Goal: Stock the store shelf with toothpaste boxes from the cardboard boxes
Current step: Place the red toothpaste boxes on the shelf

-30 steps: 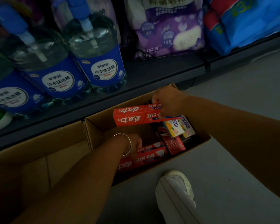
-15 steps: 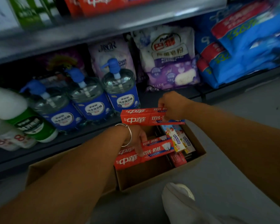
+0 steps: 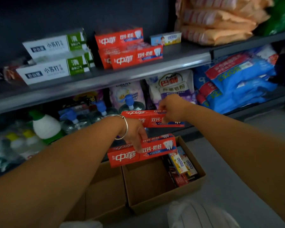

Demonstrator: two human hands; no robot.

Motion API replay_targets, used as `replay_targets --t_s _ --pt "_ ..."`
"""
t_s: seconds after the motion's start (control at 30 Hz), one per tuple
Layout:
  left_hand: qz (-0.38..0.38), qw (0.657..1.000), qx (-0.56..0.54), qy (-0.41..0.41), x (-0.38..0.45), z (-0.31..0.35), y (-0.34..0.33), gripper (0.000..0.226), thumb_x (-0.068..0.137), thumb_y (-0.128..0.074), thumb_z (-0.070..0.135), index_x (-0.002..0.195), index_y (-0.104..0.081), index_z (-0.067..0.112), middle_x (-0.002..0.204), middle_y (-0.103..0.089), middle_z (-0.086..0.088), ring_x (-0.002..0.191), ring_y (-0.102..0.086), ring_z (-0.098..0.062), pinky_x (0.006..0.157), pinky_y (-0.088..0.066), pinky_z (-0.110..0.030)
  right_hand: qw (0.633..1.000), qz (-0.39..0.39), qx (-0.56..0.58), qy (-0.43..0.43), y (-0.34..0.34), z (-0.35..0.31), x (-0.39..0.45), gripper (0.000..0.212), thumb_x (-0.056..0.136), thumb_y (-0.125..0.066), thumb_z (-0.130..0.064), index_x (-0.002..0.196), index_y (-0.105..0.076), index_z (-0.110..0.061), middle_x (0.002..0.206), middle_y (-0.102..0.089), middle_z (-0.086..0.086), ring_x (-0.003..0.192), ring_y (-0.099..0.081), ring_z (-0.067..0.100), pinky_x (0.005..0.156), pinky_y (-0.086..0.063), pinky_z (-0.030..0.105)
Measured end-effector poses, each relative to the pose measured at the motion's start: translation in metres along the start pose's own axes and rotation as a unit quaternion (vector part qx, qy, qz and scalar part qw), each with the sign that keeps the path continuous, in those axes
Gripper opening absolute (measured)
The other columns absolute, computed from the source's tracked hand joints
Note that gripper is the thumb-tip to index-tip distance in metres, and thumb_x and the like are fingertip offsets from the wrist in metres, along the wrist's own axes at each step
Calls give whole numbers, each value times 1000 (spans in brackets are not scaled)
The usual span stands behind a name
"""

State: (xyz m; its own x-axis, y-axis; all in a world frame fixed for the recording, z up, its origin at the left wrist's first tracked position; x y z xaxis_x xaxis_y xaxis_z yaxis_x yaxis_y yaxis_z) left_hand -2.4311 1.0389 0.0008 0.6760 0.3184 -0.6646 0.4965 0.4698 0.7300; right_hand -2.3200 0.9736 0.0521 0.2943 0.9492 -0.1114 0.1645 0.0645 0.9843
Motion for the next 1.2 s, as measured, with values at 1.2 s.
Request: replay_targets --t_s 1.2 --pt "219 974 -59 -10 -89 -56 265 43 73 -77 20 115 -66 24 97 -70 9 95 -67 -15 91 -53 -33 982 183 38 17 214 -6 119 47 83 -70 -16 127 -58 -9 127 -58 9 115 -56 23 98 -45 32"
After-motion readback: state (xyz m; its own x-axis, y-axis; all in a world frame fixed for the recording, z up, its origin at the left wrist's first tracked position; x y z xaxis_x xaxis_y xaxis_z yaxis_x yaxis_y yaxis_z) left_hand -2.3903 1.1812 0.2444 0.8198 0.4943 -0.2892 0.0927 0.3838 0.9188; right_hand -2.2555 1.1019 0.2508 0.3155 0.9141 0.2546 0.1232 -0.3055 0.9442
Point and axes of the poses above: each hand's wrist, its own x-axis towards the middle knuckle, its own y-axis out of the back of the hand, z = x × y, the point moved 6 cm from there along x, towards the middle knuckle
